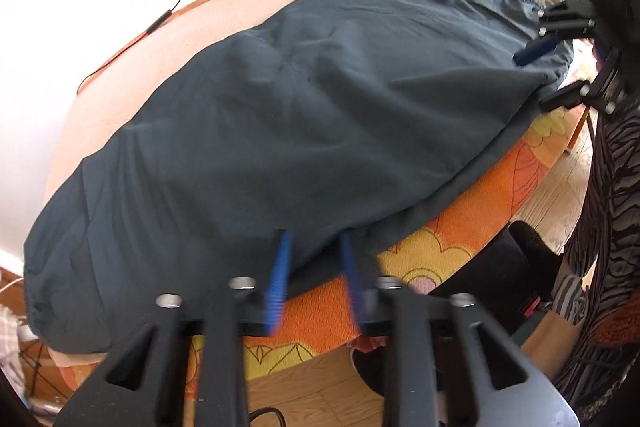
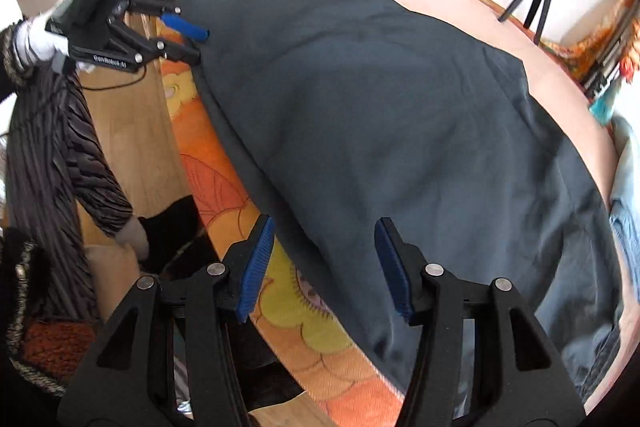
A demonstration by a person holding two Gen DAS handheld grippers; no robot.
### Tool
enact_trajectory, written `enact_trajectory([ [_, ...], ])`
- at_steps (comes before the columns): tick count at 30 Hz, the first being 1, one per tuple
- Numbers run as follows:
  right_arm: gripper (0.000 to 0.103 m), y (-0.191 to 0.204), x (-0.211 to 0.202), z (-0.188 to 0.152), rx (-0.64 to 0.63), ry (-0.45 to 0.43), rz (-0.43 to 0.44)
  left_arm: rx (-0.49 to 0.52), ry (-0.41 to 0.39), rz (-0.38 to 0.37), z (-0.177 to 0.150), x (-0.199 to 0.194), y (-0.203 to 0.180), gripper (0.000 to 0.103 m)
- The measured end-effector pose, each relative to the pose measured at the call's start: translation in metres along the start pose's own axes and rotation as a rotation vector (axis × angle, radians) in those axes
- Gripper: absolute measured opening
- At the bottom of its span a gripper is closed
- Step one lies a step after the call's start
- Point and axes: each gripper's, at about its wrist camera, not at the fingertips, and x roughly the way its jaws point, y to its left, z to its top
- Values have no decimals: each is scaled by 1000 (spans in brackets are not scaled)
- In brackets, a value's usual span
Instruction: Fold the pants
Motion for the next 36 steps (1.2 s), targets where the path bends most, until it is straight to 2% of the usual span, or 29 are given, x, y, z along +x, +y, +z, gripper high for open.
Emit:
enact_trajectory([
  [1,47,4,3,1,-17,2,-8,1,-8,-8,0,0,1,8],
  [2,37,7,5,3,-29,5,-11,2,-13,-7,-1,0,2,7],
  [3,23,10,7,5,-37,11,-9,1,-12,-6,-1,0,2,4],
  [5,8,9,9,7,-41,24,5,-5,-21,-1,-2,-4,4,3],
  [7,8,10,4,9,-49,13,14,-5,-31,-27,-6,-10,6,3],
  [10,7,9,4,8,-70,28,50,41,23,-34,-17,-11,5,3],
  [12,7,10,9,5,-82,64,68,39,53,-74,-22,-12,6,3],
  [14,7,10,12,4,-87,86,83,29,47,-68,-23,-19,8,7],
  [16,7,5,9,5,-58,77,102,-18,2,-82,-19,-30,12,11],
  [19,12,-15,-6,8,29,26,176,-80,-89,-115,-6,-45,16,16],
  [21,22,-33,-20,12,90,-29,208,-83,-124,-116,7,-46,14,19],
  [22,26,-46,-28,15,128,-61,208,-77,-133,-126,14,-44,12,20],
  [24,40,-73,-40,20,207,-117,190,-67,-153,-151,25,-38,6,20],
  [25,42,-88,-45,23,245,-142,180,-56,-157,-160,31,-34,1,21],
  [30,48,-166,-43,37,426,-196,122,5,-142,-219,48,-12,-25,21],
  [36,48,-241,0,54,615,-173,94,51,-65,-248,46,9,-40,21],
])
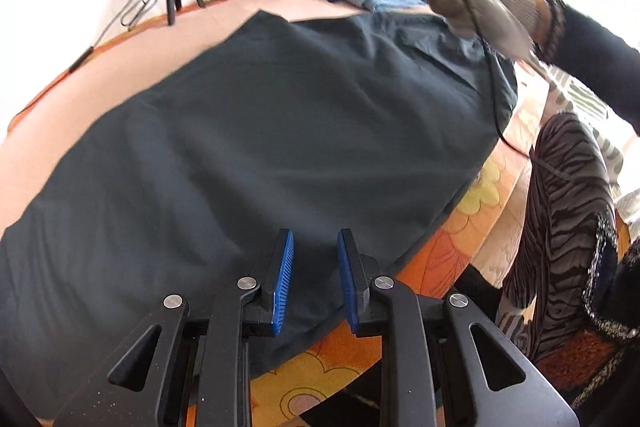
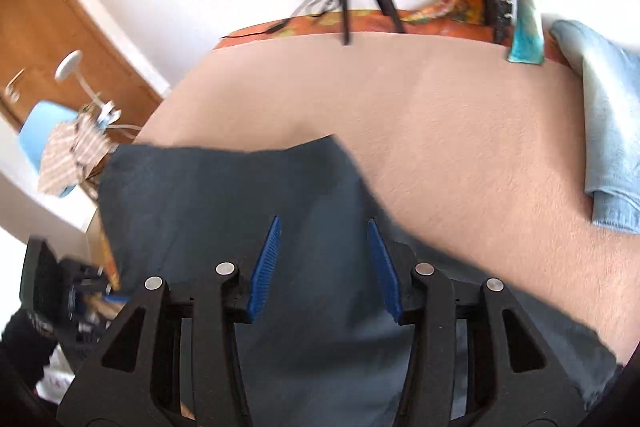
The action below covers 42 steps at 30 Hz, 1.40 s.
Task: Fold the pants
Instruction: 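Move the left gripper to the waistband and close it there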
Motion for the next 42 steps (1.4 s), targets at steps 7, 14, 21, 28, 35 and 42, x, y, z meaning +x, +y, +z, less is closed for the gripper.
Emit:
enact_trajectory([
  [7,48,-28,53,30,81,44,27,-23,25,-17,-15,-3,3,21],
  [14,24,-14,81,25,45,99,100,-80,9,-42,-21,-9,13,21],
  [21,7,27,59,22,-161,-23,-138,-323,-117,-56,-32,-28,56,21],
  [28,11,30,73,25,-129,28,-186,-528,-225,50,-54,-69,96,34],
  [35,52,40,33,19,-107,-65,-203,-795,-344,183,-101,-120,156,45],
  [42,59,69,-18,-2,-110,-156,-161,-1157,-437,254,-174,-162,225,45],
])
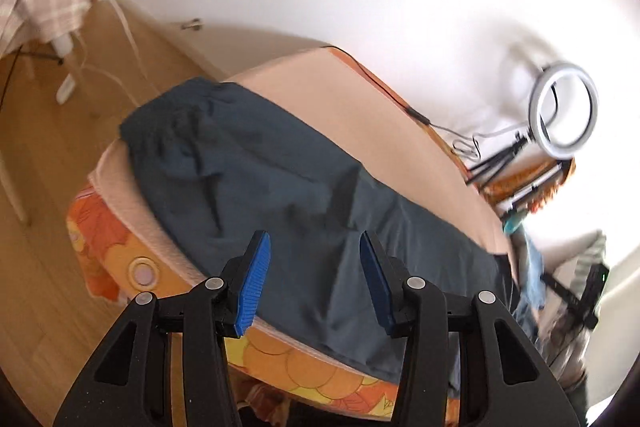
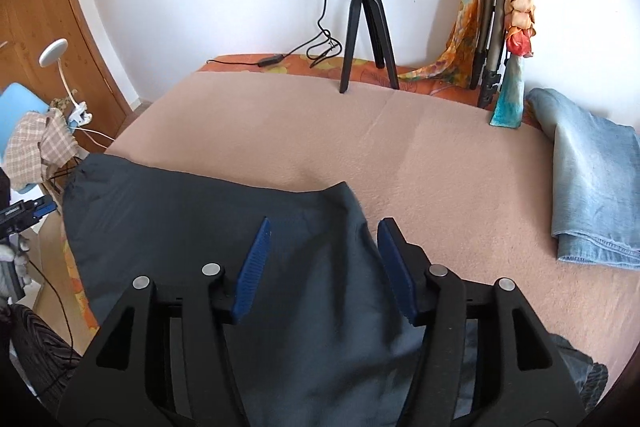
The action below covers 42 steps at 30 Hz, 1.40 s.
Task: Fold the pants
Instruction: 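Move the left gripper to the waistband and close it there, then lift the waistband with the left gripper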
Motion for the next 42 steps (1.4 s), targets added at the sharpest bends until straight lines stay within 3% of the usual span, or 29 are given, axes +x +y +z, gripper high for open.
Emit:
enact_trajectory([
  [3,60,14,-22,-7,6,-37,49,-186,-16,29,16,-4,40,45],
  [6,61,33,-38,-16,-9,-58,90,-269,-20,52,31,0,65,45],
  [19,62,79,-49,-26,-17,-34,150,-291,-36,129,53,43,103,45],
  [33,62,97,-22,-25,-31,24,166,-379,-77,5,67,63,132,55],
  [36,62,92,-21,-25,-17,28,156,-370,-112,-17,67,63,130,53],
  [39,62,85,-19,-25,5,29,146,-295,-133,18,68,60,117,34],
  [42,62,79,-19,-25,23,26,136,-262,-155,25,69,58,112,25],
])
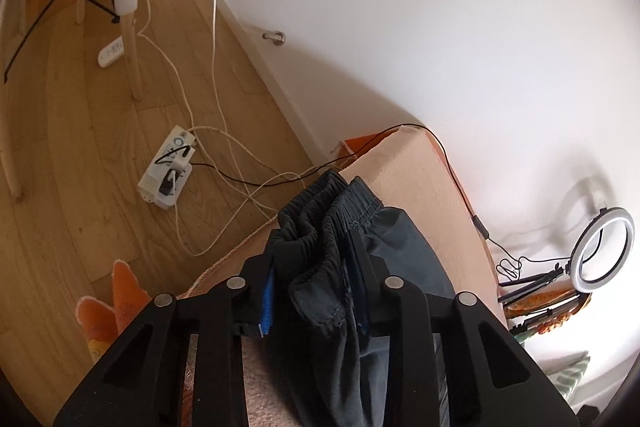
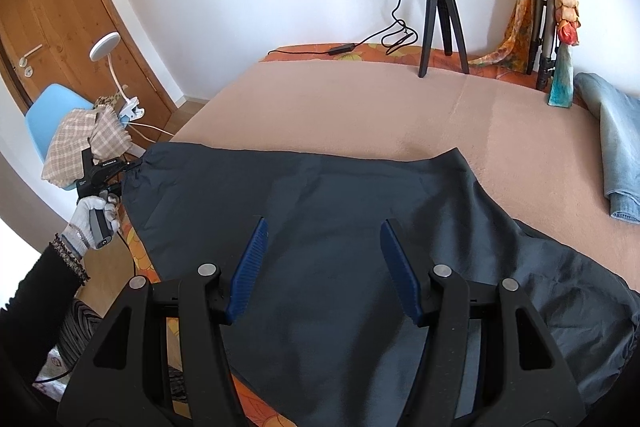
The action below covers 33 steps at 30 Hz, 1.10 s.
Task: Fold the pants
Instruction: 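Lift the waistband with the left gripper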
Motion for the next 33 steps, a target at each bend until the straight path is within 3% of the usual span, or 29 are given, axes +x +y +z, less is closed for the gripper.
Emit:
enact_trajectory([
  [8,62,-1,-1,-2,9,3,9,134,-68,31,-1,-11,-24,18],
  [18,62,11,12,-1,9,31,41,416,-126,5,-26,-30,-92,17],
  [27,62,42,55,4,18,113,155,656,-55,-80,-87,-24,-150,17],
  [33,62,59,105,13,155,197,314,840,40,-146,-153,-13,-184,17],
])
